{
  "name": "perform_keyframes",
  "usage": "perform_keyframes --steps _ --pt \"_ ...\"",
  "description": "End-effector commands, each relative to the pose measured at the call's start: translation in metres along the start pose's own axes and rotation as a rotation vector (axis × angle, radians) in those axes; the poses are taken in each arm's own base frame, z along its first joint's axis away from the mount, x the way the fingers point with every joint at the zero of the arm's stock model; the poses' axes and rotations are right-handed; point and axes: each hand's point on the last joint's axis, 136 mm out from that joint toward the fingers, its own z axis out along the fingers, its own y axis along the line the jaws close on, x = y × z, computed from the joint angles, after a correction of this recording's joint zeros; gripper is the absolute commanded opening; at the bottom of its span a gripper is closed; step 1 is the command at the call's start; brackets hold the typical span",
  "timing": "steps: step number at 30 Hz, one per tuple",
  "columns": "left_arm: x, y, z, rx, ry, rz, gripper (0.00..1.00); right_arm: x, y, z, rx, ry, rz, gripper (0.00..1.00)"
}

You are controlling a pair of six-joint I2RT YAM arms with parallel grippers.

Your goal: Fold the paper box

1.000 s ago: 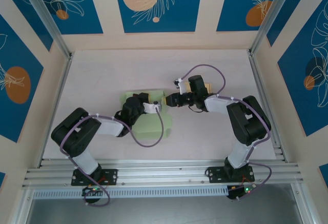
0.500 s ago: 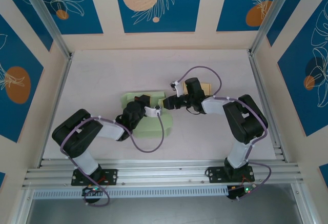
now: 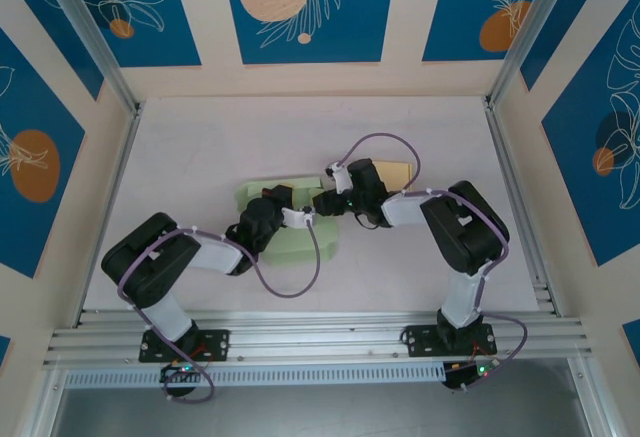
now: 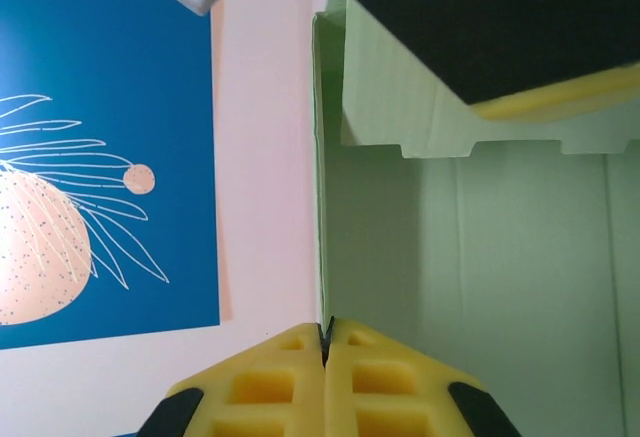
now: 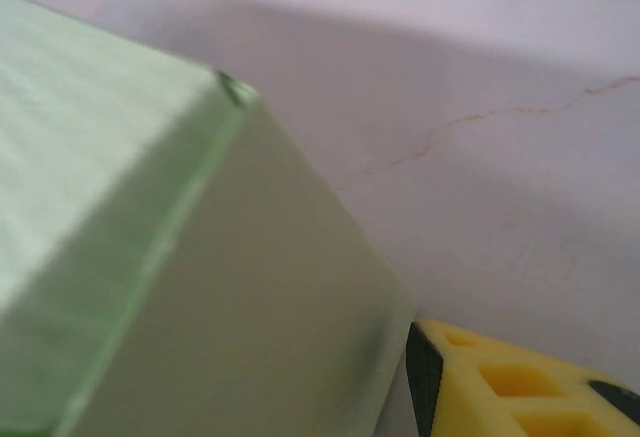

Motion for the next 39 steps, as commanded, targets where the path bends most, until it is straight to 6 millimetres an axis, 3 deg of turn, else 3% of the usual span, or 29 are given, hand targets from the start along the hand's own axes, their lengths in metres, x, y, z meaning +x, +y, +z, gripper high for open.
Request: perform_keyframes --steps 1,4,14,20,24,27,32,37,39 --pt "-0.009 0.0 -0.005 0.01 -0.039 -0.021 0.0 -0.014 -0.011 0.005 0.072 -0.049 -0.003 0.49" --pt "-0.01 0.0 -0.005 0.012 -0.044 -0.029 0.0 -0.015 -0.014 0.007 0.105 -0.059 -0.007 0.43" --pt "-0.015 0.009 -0.007 0.004 -0.069 -0.119 0.02 -0.021 -0.027 0.01 0.266 -0.102 -0.038 0.1" --pt "-0.018 0.012 -0.007 0.015 -0.081 -0.2 0.06 -0.023 -0.028 0.011 0.368 -0.126 -0.086 0.1" --pt "-0.016 0.007 -0.007 0.029 -0.074 -0.197 0.04 -0.025 -0.029 0.011 0.401 -0.13 -0.103 0.25" --pt "-0.015 0.004 -0.007 0.039 -0.069 -0.201 0.02 -0.026 -0.03 0.012 0.402 -0.132 -0.107 0.27" --pt "-0.013 0.003 -0.008 0.039 -0.063 -0.201 0.0 -0.028 -0.031 0.015 0.414 -0.126 -0.119 0.25" --pt "-0.013 0.01 -0.009 0.023 -0.068 -0.237 0.02 -0.028 -0.043 0.01 0.487 -0.126 -0.11 0.1" --pt "-0.014 0.018 -0.01 0.009 -0.077 -0.279 0.13 -0.027 -0.042 0.007 0.498 -0.129 -0.116 0.09"
